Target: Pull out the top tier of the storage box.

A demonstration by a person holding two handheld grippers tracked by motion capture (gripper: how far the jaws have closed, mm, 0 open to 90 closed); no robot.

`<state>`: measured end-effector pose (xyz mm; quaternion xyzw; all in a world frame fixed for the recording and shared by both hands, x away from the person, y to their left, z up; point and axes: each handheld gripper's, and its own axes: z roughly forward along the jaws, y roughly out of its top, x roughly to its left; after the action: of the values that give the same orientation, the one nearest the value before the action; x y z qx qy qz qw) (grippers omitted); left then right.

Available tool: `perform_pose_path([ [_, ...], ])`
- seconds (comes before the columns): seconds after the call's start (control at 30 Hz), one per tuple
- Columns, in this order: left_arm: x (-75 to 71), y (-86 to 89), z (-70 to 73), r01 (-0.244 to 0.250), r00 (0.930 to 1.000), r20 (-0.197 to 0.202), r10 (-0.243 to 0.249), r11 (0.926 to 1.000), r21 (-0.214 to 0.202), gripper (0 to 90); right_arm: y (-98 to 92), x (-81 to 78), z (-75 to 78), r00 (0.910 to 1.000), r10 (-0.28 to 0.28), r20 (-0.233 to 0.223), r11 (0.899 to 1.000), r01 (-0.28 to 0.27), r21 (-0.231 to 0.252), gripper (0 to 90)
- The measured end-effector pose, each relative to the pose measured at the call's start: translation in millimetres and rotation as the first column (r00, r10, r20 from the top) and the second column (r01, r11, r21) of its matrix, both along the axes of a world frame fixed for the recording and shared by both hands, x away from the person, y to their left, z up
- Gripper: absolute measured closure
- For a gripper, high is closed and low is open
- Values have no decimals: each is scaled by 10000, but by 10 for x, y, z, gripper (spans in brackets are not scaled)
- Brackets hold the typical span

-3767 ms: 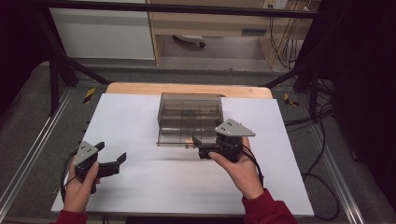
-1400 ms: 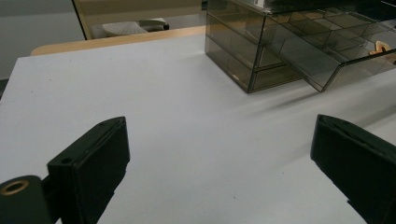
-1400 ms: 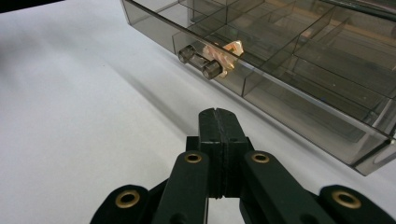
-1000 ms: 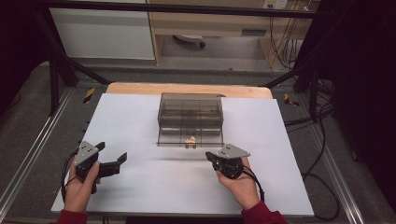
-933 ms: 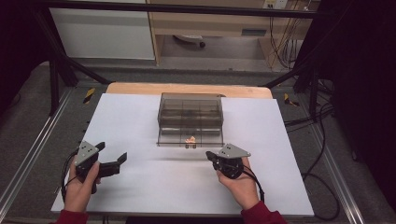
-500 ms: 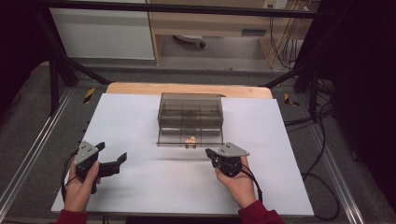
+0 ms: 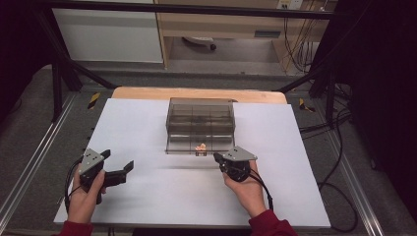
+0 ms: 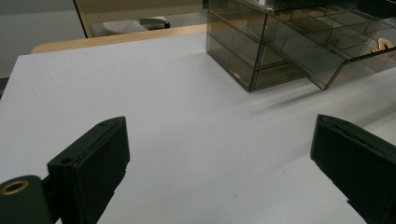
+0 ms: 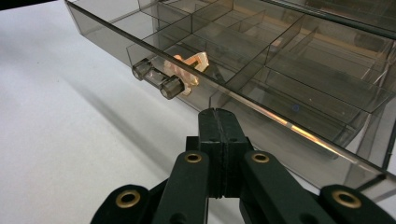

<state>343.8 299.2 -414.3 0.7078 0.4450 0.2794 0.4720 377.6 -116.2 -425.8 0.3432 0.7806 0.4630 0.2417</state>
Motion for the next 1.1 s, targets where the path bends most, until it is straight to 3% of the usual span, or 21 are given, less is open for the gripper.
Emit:
perform_pose_path([
  [0.7, 15, 28, -16, -113, 9999, -100, 112, 9999, -98, 48, -43, 96, -4, 9996, -294, 8, 9995, 294, 125, 900],
  [1.1, -22, 80, 4, -193, 9998, -20, 192, 9996, -184, 49, -49, 137, 8, 9990, -426, -95, 9990, 425, -161, 900],
])
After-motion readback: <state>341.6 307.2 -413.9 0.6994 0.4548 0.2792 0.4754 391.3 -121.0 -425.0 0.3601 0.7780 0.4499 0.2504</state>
